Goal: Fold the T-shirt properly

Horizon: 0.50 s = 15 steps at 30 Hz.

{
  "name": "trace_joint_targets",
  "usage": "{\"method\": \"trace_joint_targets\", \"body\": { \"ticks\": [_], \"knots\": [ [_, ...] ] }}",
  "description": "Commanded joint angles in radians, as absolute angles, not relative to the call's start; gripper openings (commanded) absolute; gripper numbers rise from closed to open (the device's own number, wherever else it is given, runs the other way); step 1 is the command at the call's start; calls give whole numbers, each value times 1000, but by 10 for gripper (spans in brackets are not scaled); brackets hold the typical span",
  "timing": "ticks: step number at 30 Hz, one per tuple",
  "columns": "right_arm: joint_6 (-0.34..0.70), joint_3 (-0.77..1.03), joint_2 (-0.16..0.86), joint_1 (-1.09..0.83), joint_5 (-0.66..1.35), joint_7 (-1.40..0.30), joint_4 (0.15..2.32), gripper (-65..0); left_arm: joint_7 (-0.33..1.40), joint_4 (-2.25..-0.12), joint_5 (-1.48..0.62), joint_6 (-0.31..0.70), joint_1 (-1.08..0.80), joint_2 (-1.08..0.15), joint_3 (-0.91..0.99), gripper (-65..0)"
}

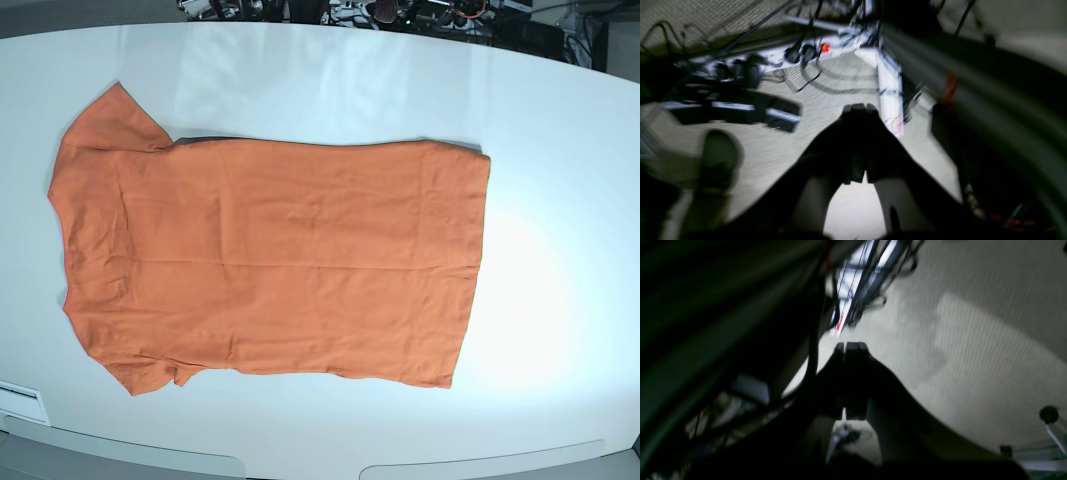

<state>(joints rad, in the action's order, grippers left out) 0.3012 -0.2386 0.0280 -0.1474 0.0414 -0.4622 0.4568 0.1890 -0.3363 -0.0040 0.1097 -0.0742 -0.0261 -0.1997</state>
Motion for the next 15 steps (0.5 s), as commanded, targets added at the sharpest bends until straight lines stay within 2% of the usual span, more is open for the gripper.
{"method": "trace_joint_targets", "body": {
  "ticks": [1,4,8,11,15],
  "knots": [
    [311,-237,31,-172,44,-485,473,-650,213,-357,2,120,-83,-43,-204,-650],
    [323,-237,44,-254,44,-487,525,-650,233,-410,-15,163,-128,-97,-249,-650],
    [408,-237,62,-380,44,-505,650,-650,229,-524,-15,165,-222,-174,-348,-650],
    [416,-237,73,-485,44,-590,797,-650,272,-667,-15,175,-313,-236,-420,-650],
    [411,-237,93,-649,52,-660,1031,-650,335,-902,-15,237,-453,-352,-480,-650]
  ]
}}
